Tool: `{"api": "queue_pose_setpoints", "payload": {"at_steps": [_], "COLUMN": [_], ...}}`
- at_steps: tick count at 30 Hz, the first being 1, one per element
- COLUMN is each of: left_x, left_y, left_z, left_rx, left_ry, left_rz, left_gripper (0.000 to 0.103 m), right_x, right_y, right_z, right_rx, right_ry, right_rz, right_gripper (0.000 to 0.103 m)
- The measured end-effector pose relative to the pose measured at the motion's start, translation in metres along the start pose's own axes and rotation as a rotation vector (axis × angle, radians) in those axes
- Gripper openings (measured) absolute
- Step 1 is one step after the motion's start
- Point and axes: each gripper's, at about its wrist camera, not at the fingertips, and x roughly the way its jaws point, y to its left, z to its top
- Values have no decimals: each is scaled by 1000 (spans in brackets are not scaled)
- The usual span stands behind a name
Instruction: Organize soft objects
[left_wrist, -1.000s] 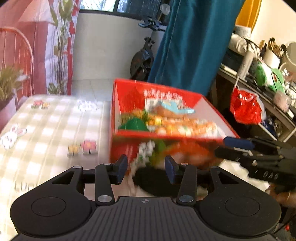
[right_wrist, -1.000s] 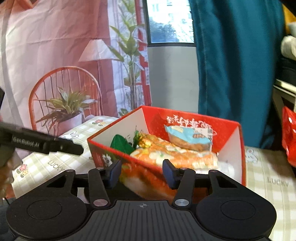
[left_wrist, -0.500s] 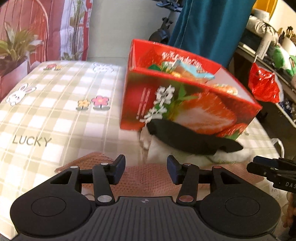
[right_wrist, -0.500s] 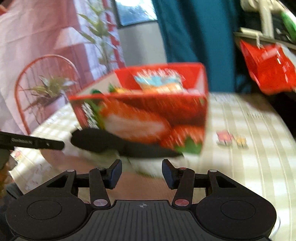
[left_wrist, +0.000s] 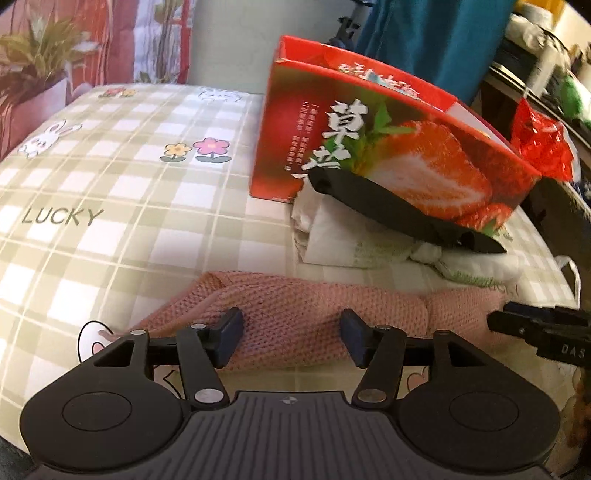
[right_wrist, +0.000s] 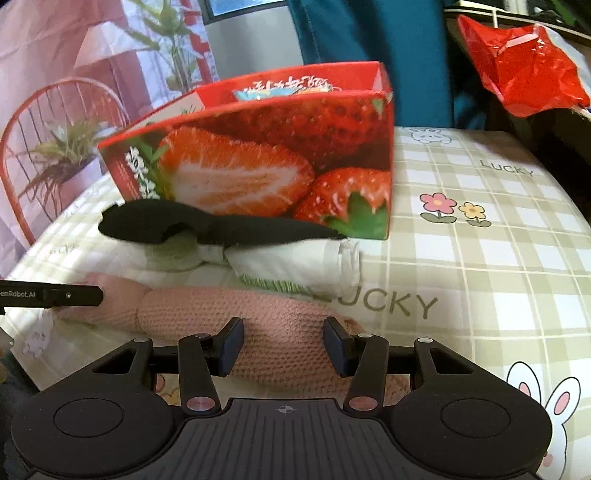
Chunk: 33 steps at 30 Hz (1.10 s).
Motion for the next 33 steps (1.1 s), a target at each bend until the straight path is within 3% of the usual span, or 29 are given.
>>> {"api": "queue_pose_setpoints", "payload": {"at_steps": [7,22,24,27,29,33], "left_x": [2,6,5,4,5,6], "left_y": [-3,-10,-9,-8,-10,-17], "left_z": [-3,-5,-5,-5,-5,-6], "left_rx": [25,63,62,62,61,86], "left_ry": [-8,-8,-12,-11,-2,10], "left_rz": [-17,-15,-27,-50,-80,-101], "left_gripper": [73,74,72,60,43,39], "right_x": [4,5,6,6,7,7], "right_y": [3,7,7,8,8,11], "right_z": [-7,-8,-7,-7,-7,-6], "right_rx": [-37,-59,-64,-68,-69,-71], "right_ry": [-8,-17,-14,-11,-9,-4], "right_rz": [-18,-29,-32,-31,-28,-25], "right_gripper": [46,47,47,51,54,60]}}
